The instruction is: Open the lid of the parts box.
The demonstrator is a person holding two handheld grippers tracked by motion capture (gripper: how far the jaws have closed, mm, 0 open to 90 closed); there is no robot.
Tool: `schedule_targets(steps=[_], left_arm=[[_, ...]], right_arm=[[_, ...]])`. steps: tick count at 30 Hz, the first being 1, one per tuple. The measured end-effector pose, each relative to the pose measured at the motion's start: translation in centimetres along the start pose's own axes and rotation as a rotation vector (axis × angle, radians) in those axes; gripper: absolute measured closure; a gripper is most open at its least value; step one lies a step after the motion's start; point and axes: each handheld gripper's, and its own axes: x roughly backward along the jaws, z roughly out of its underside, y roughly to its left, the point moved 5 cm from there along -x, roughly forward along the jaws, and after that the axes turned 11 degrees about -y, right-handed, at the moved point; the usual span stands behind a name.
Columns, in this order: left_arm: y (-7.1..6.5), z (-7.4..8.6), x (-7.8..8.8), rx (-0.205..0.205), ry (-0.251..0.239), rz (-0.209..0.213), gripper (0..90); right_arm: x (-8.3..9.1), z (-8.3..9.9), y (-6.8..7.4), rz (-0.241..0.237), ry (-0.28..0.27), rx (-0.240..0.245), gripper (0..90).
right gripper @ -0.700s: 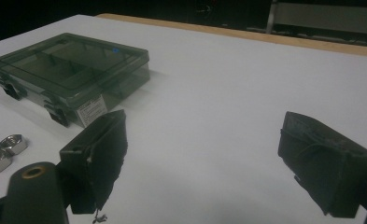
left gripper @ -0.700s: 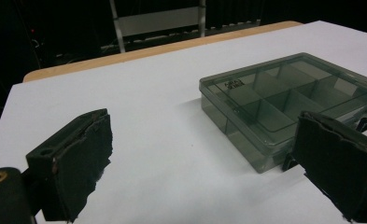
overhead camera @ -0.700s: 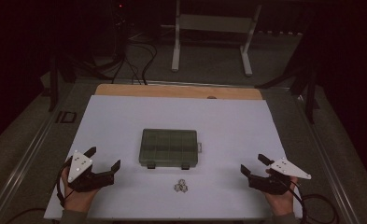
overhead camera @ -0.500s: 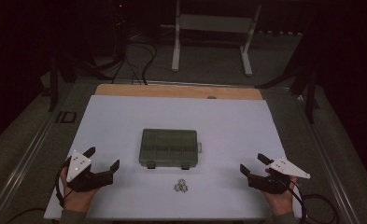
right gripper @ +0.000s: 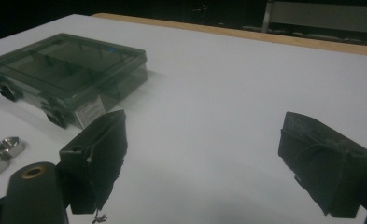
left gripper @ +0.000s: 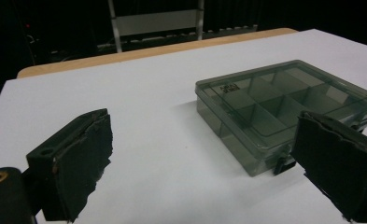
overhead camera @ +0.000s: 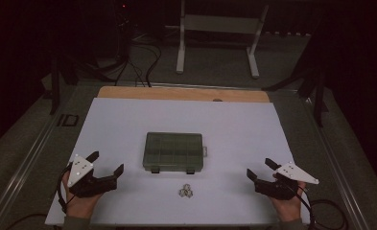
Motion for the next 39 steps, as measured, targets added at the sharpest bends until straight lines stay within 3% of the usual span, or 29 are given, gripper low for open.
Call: schedule_targets(steps=[4, 7, 14, 19, 23, 26, 27, 31, 39], left_arm=[[-0.2, -0.3, -0.1, 0.002, -0.006, 0.006, 5.7], [-0.3, -0.9, -0.2, 0.032, -0.03, 0.017, 4.9], [-0.7, -1.8, -1.4, 0.014, -0.043, 0.036, 4.9], [-0.8, -2.6, -2.4, 0.01, -0.065, 0.05, 5.0], [-0.8, -2.7, -3.4, 0.019, -0.065, 0.066, 5.1], [-0.8, -2.5, -4.1, 0.025, -0.057, 0.068, 5.3], [-0.8, -2.5, -4.3, 0.026, -0.053, 0.069, 5.6], [-1.1, -2.2, -5.3, 0.034, -0.045, 0.087, 5.7], [-2.2, -1.1, -6.5, 0.016, -0.003, 0.136, 5.7]], right_arm=[[-0.3, -0.6, 0.6, -0.012, -0.012, -0.006, 15.3], [-0.7, -1.2, 1.1, -0.027, -0.018, -0.001, 15.3], [-1.9, -2.6, 1.9, -0.056, -0.029, 0.009, 15.8], [-3.5, -4.0, 2.8, -0.09, -0.048, 0.023, 16.3], [-5.8, -4.7, 3.7, -0.114, -0.048, 0.02, 16.7], [-6.7, -4.9, 4.4, -0.139, -0.038, 0.026, 18.4], [-7.5, -4.9, 5.4, -0.164, -0.025, 0.044, 18.6], [-9.0, -5.0, 7.1, -0.206, -0.019, 0.063, 19.5], [-10.7, -3.9, 8.4, -0.234, 0.028, 0.063, 20.0]])
